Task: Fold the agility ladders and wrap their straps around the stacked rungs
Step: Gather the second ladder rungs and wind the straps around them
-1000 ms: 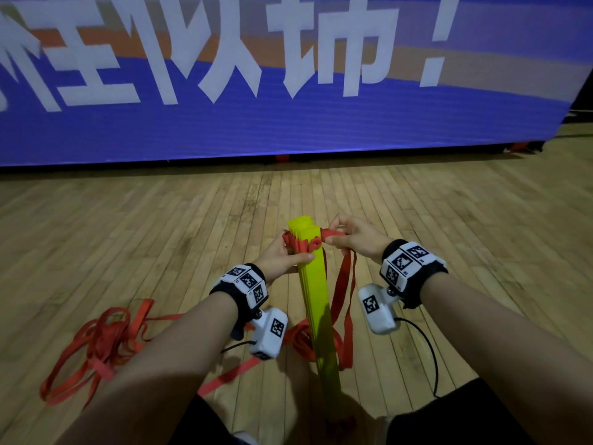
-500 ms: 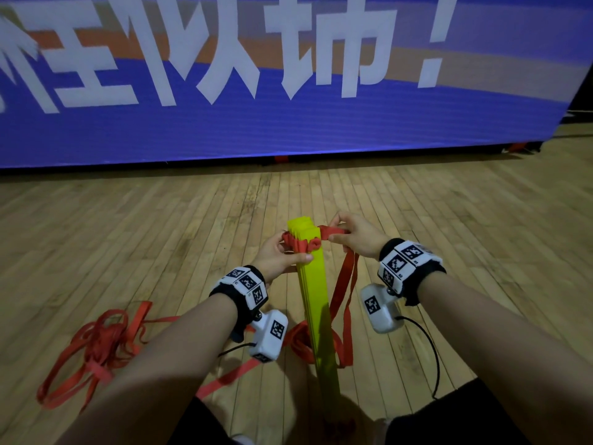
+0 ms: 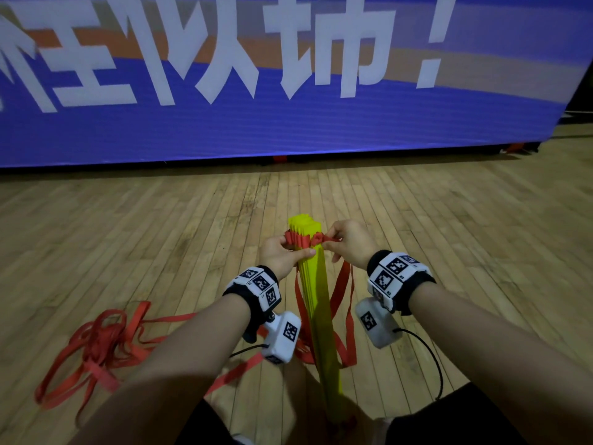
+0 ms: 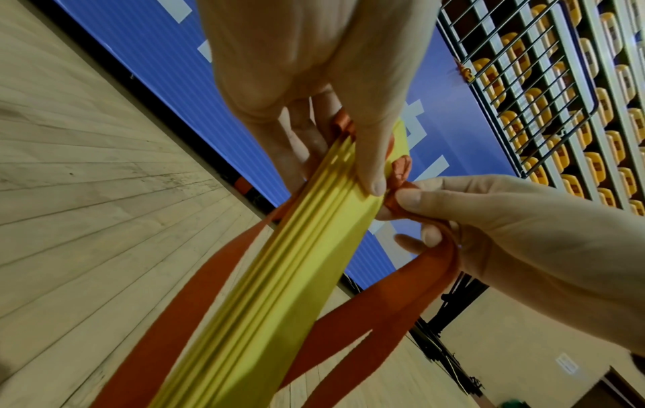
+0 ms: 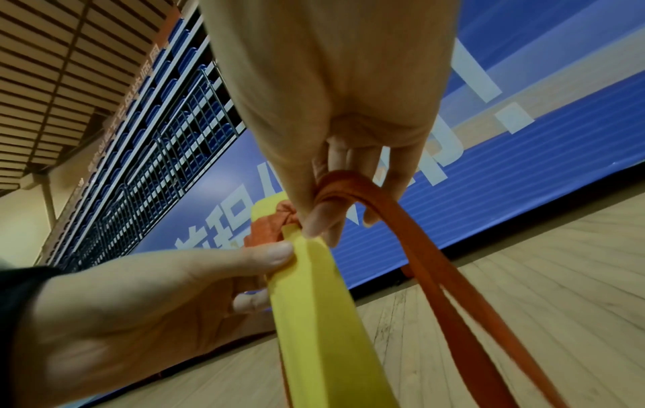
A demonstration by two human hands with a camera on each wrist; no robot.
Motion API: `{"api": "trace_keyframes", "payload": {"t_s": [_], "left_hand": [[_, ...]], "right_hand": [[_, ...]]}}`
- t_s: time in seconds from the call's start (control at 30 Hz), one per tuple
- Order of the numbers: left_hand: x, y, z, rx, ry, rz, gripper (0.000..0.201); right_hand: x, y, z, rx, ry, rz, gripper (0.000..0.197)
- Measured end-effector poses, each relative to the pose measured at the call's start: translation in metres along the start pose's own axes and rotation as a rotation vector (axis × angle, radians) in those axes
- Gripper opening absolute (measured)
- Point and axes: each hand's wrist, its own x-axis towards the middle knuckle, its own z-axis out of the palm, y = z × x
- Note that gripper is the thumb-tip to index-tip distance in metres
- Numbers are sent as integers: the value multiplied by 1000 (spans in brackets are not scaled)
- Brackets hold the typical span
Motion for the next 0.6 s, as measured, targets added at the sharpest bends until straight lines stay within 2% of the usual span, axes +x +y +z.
{"api": "trace_keyframes", "payload": {"t_s": [0.07, 0.23, 0.33, 0.6], "left_hand": [[-3, 3, 1, 39, 32, 21, 27], [-10, 15, 4, 48, 12, 70, 29], [-11, 20, 2, 22, -8, 101, 35], [-10, 21, -7, -147, -145, 24, 43]], "right_hand": [[-2, -2, 5, 32, 15, 3, 13], [-4, -6, 9, 48, 99, 35, 23], [-3, -7, 9, 42, 125, 64, 21], [-2, -2, -2, 74, 128, 79, 26]]}}
